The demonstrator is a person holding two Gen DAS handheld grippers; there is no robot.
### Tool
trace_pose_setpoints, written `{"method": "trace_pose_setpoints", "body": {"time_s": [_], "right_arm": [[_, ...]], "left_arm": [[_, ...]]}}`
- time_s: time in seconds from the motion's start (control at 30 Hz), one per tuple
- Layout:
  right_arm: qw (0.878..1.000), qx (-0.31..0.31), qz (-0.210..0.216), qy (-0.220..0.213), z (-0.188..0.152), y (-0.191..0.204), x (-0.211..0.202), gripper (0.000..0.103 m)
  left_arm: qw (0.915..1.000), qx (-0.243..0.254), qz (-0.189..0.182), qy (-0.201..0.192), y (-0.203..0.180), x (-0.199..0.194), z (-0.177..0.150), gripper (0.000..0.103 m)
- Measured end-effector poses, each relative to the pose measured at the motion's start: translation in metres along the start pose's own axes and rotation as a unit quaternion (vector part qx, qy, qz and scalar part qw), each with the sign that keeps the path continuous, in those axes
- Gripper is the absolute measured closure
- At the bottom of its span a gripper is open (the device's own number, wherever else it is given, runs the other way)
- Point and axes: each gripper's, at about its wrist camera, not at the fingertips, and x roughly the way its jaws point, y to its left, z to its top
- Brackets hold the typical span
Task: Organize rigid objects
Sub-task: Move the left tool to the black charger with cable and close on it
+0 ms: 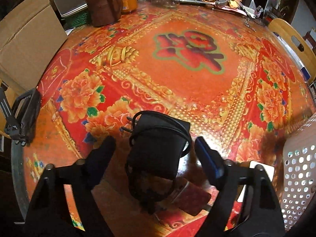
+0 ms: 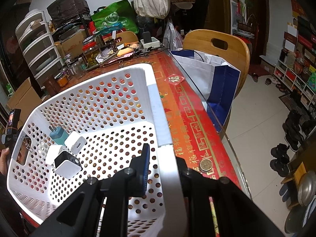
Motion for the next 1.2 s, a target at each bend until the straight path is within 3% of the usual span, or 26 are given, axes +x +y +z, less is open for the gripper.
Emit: {"method": "trace_pose_setpoints", "body": {"time_s": [0.1,0.2,0.33,0.4,0.47,0.53,0.83,1.2], "right_arm": [[1.000,-0.002,-0.005,0.002,0.000,0.000,0.001,0.087],[1.000,-0.002,-0.007,0.002,-0.001,0.000,0.001,0.087],[1.000,-0.002,-0.010,0.002,0.000,0.000,0.001,0.087],[1.000,-0.003,-0.010,0.001,0.000,0.000,0.001,0.087],[1.000,-0.004,-0.008,-0.001,0.000,0.000,0.001,0.087],[1.000,-0.004,-0.006,-0.002,0.000,0.000,0.001,0.087],[1.000,-0.008,-0.007,0.000,0.001,0.001,0.002,0.087],[1.000,-0.011,0.004,-0.004,0.002,0.001,0.002,0.087]], "left_arm": [[0.9999,0.001,-0.003,-0.011,0.000,-0.005,-0.003,0.050],[0.9996,0.005,0.016,-0.024,-0.004,-0.012,-0.007,0.051],[0.9964,-0.007,0.034,-0.077,0.001,-0.036,-0.011,0.051],[0.9877,-0.005,0.096,-0.123,0.001,-0.055,-0.015,0.051],[0.9675,-0.002,0.188,-0.170,-0.002,-0.072,-0.021,0.051],[0.9587,-0.008,0.217,-0.183,-0.001,-0.081,-0.025,0.051],[0.9694,-0.010,0.168,-0.178,-0.006,-0.103,-0.039,0.051],[0.9644,0.014,0.154,-0.215,-0.058,-0.167,-0.051,0.051]]}}
